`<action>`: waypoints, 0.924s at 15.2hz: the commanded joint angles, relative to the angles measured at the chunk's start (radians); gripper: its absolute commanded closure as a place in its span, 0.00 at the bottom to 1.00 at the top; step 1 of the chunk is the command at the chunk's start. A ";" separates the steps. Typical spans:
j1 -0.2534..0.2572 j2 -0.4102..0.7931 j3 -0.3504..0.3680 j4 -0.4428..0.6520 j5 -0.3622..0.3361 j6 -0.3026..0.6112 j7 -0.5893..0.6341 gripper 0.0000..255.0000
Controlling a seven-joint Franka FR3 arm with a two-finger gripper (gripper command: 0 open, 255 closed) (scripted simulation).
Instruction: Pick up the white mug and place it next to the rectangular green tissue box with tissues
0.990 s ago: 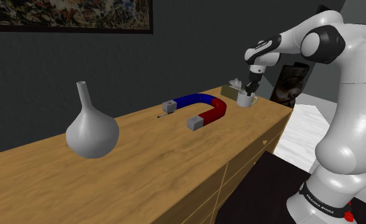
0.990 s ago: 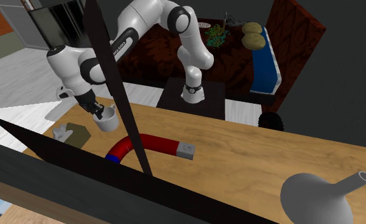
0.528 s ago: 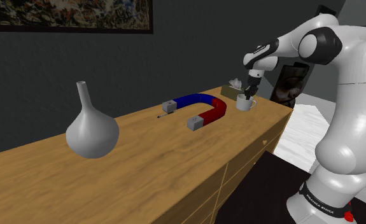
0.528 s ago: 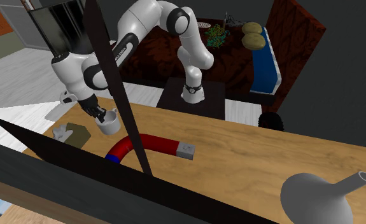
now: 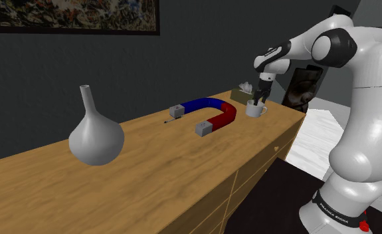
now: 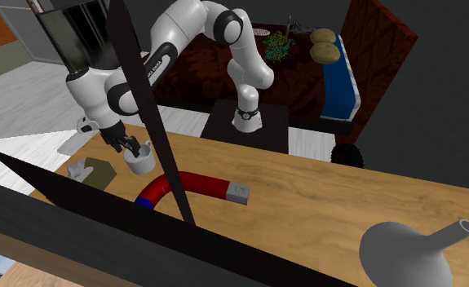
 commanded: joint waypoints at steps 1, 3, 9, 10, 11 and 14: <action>0.000 0.000 0.000 0.000 0.000 0.000 0.000 0.00; 0.000 -0.012 -0.002 0.017 -0.004 -0.029 0.003 0.00; 0.000 -0.039 -0.007 0.074 -0.014 -0.112 0.010 0.00; 0.000 -0.039 -0.007 0.074 -0.014 -0.112 0.010 0.00; 0.000 -0.039 -0.007 0.074 -0.014 -0.112 0.010 0.00; 0.000 -0.039 -0.007 0.074 -0.014 -0.112 0.010 0.00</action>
